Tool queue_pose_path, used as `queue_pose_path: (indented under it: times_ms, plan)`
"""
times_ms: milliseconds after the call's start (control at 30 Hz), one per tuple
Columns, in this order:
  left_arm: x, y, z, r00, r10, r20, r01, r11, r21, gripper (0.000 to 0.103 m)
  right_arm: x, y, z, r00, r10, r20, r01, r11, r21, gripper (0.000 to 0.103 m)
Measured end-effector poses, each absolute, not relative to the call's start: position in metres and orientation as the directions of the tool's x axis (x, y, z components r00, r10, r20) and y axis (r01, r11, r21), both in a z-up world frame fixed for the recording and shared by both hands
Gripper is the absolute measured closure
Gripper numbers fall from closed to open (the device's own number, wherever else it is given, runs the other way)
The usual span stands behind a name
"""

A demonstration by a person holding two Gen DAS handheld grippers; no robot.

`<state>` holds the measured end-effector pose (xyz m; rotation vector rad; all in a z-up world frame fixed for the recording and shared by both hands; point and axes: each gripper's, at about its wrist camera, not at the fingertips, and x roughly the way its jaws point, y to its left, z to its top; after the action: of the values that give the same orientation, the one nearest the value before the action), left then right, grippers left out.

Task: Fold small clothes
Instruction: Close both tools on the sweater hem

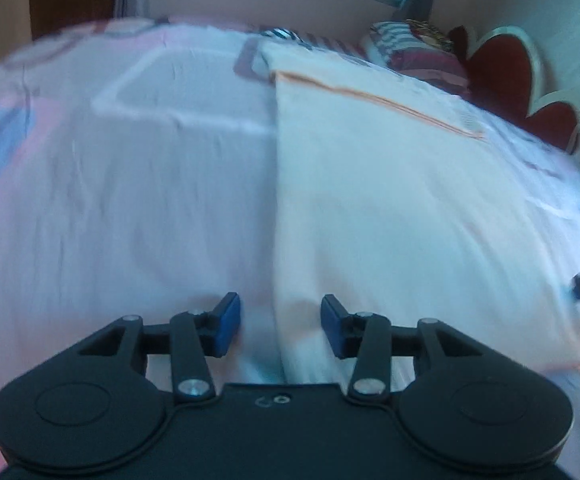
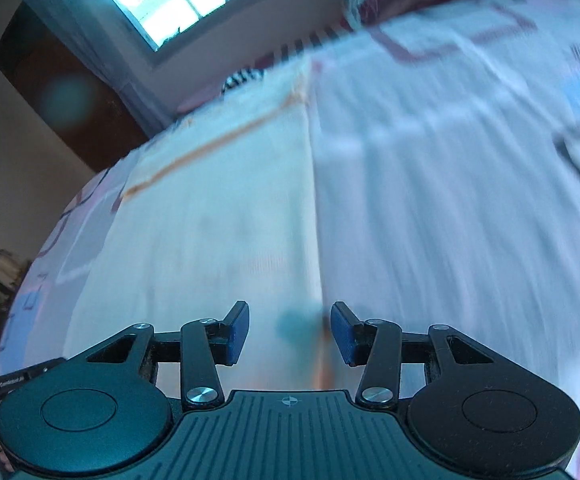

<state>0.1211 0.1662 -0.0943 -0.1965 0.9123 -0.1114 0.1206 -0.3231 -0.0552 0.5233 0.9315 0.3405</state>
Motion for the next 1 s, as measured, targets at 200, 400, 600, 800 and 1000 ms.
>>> queue_pose_path:
  times_ms: [200,400,600,800,1000]
  plan:
    - [0.107,0.176,-0.104,0.581,-0.336,-0.741,0.002,0.911,-0.412,0.061,0.076,-0.332,-0.064,0.544,0.569,-0.617,-0.029,0.747,0.664,0.057]
    - [0.129,0.183,-0.116,0.58,-0.426,-0.695,-0.017,0.846,-0.533,0.061,0.087,-0.327,-0.068,0.525,0.639,-0.562,-0.008,0.664,0.748,0.057]
    - [0.131,0.182,-0.124,0.564,-0.443,-0.697,-0.015,0.838,-0.545,0.089,0.094,-0.321,-0.076,0.476,0.686,-0.55,-0.021,0.634,0.773,0.089]
    - [0.129,0.178,-0.116,0.611,-0.404,-0.681,0.022,0.868,-0.495,0.101,0.092,-0.315,-0.076,0.482,0.675,-0.559,-0.05,0.658,0.752,0.099]
    - [0.131,0.18,-0.113,0.644,-0.376,-0.666,0.028,0.882,-0.47,0.101,0.097,-0.318,-0.049,0.56,0.667,-0.492,-0.129,0.656,0.743,0.099]
